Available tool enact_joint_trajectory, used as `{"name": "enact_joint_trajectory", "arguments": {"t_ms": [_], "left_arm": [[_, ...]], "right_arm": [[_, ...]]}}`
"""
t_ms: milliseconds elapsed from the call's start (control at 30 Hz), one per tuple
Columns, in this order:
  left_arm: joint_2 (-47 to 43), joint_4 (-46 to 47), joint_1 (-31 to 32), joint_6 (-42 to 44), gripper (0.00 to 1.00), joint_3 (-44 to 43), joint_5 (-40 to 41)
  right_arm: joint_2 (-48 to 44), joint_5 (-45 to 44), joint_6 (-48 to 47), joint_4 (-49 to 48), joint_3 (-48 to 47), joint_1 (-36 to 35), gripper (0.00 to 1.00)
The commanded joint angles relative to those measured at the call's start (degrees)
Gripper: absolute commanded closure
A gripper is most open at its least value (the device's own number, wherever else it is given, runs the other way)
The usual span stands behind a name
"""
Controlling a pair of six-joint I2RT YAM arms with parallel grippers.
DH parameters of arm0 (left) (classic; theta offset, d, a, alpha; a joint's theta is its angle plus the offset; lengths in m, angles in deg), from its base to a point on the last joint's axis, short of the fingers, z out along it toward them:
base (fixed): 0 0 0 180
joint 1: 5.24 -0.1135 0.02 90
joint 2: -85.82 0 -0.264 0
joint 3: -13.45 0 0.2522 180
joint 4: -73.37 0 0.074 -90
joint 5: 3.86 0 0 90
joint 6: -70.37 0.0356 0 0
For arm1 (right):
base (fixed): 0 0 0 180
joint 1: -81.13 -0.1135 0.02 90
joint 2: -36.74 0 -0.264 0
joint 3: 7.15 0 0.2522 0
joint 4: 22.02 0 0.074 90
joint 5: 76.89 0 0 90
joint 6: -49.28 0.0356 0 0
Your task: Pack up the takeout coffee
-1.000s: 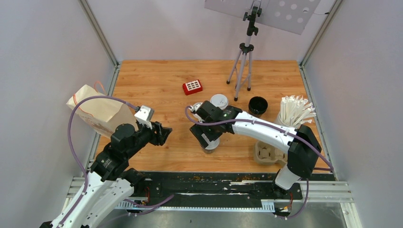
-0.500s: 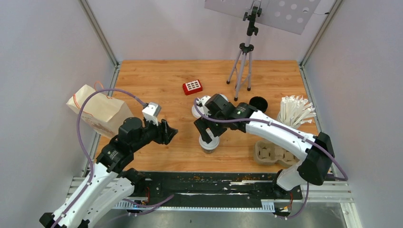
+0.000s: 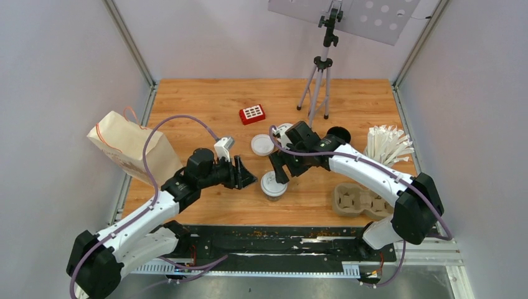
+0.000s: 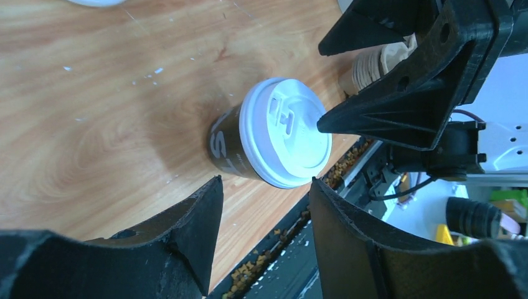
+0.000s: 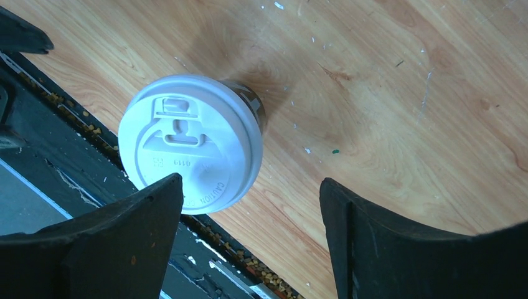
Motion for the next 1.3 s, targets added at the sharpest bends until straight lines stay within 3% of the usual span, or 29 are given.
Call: {"name": "enact_joint_trajectory", "arguments": {"t_ms": [0, 233, 700, 833, 1033, 1267], "left_arm": [[1.7, 11.2, 0.8, -4.5, 0.38, 0.8, -2.1], [6.5, 21.0, 1.2, -8.2, 0.38, 5.1, -3.5], [14.5, 28.3, 1.5, -9.7, 0.39, 8.2, -5.2], [15.6, 28.3, 1.5, -9.3, 0.44, 8.9, -4.6], [16.6, 27.9, 1.5, -8.1, 0.6, 8.9, -4.3], [17.8, 26.8, 1.5, -6.7, 0.62, 8.5, -4.6]], "right_arm": [[-1.5, 3.8, -1.0, -5.3, 1.5, 0.9, 0.2], [0.1, 4.6, -1.5, -6.9, 3.1, 1.3, 0.22], [0.8, 4.8, -1.2, -9.3, 7.0, 1.9, 0.24], [1.2, 5.1, -1.1, -9.3, 6.6, 2.1, 0.25], [-0.1, 5.3, 0.5, -6.8, 3.8, 2.3, 0.28], [-2.6, 6.0, 2.4, -5.6, 0.8, 2.4, 0.31]]}}
